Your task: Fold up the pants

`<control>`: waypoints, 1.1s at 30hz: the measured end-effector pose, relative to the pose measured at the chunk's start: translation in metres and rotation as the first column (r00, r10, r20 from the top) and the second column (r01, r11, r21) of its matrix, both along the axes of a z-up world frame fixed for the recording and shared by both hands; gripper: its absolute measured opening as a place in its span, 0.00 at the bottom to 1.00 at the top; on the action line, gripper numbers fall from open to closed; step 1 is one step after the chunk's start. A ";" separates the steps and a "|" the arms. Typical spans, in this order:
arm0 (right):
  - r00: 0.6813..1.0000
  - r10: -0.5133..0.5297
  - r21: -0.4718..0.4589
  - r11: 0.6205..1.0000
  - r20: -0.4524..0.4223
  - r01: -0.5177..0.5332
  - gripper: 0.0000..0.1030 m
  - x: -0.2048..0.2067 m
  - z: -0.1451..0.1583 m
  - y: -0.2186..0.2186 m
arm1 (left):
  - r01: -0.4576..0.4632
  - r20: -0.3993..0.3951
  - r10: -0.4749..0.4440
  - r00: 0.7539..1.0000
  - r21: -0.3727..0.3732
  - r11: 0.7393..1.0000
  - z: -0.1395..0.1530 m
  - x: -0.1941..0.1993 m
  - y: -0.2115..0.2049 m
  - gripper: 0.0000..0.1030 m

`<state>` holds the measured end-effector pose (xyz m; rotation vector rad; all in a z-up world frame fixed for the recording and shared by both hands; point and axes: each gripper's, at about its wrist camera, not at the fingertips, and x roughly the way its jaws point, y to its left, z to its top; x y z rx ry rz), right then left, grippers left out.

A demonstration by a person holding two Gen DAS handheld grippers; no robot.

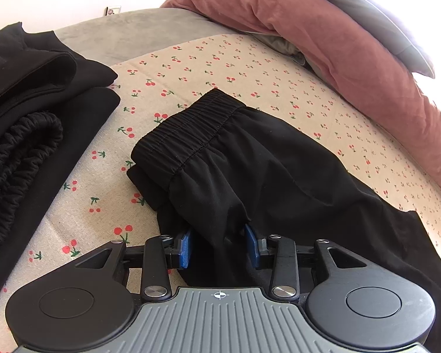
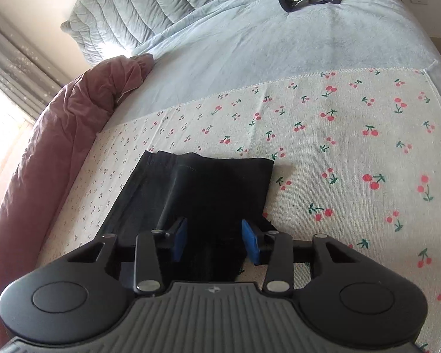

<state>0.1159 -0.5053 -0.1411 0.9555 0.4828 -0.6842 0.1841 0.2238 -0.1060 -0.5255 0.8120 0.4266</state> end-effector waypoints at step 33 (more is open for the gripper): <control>0.987 0.123 -0.153 0.983 0.108 -0.106 0.47 0.028 0.041 0.059 | 0.345 0.159 -0.402 0.902 0.297 0.890 0.099 0.036 -0.101 0.47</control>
